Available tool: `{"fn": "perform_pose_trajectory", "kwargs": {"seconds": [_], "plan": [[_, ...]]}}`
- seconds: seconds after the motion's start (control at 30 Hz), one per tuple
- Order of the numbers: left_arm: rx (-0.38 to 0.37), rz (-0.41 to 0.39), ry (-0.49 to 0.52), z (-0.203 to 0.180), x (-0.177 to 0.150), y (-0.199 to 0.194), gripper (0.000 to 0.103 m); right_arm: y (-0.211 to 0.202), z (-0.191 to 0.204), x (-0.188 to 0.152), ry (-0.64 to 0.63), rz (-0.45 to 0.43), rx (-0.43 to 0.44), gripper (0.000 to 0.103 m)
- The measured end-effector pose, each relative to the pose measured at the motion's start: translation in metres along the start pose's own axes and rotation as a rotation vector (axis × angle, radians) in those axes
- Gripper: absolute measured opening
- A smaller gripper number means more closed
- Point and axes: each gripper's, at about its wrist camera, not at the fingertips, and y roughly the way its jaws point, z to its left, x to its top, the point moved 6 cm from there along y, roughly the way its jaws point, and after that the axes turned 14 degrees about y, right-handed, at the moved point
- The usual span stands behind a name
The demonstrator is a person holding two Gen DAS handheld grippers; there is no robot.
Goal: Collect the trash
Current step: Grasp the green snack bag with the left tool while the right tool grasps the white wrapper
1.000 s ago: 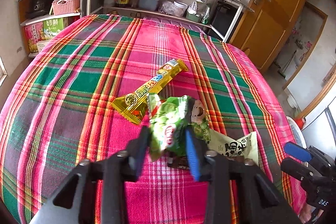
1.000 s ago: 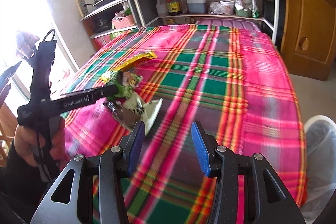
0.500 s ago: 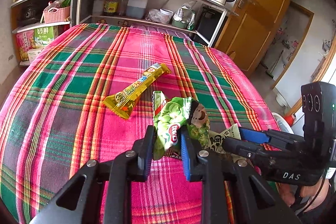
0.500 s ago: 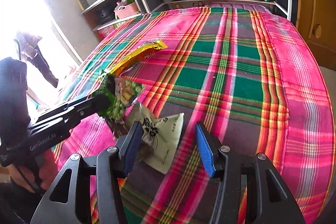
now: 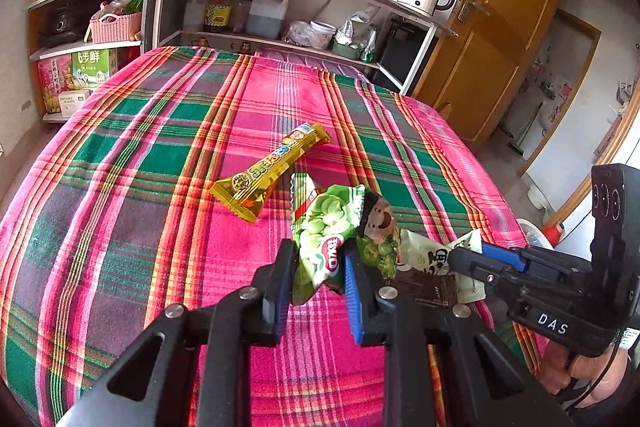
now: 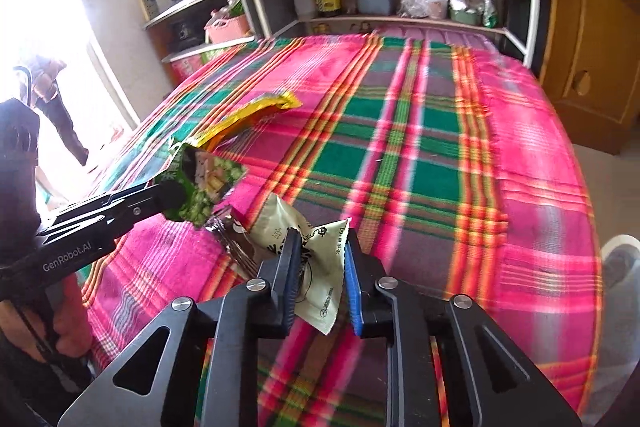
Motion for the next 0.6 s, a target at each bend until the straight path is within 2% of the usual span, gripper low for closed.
{"fn": "perform_pose_trajectory", "kwargs": {"seconds": [0.3, 0.33, 0.4, 0.6], "plan": [[-0.019, -0.027, 0.035, -0.025, 0.008, -0.013, 0.025, -0.036, -0.022, -0.002, 0.033, -0.069, -0.034, 0.016], [-0.021, -0.030, 0.041, -0.028, 0.009, -0.015, 0.025, -0.042, -0.025, -0.002, 0.039, -0.080, -0.033, 0.007], [-0.026, -0.035, 0.051, -0.036, 0.011, -0.017, 0.025, -0.052, -0.028, -0.004, 0.047, -0.098, -0.035, 0.002], [-0.041, -0.046, 0.080, -0.059, 0.016, -0.024, 0.025, -0.072, -0.039, -0.008, 0.057, -0.126, -0.037, 0.002]]}}
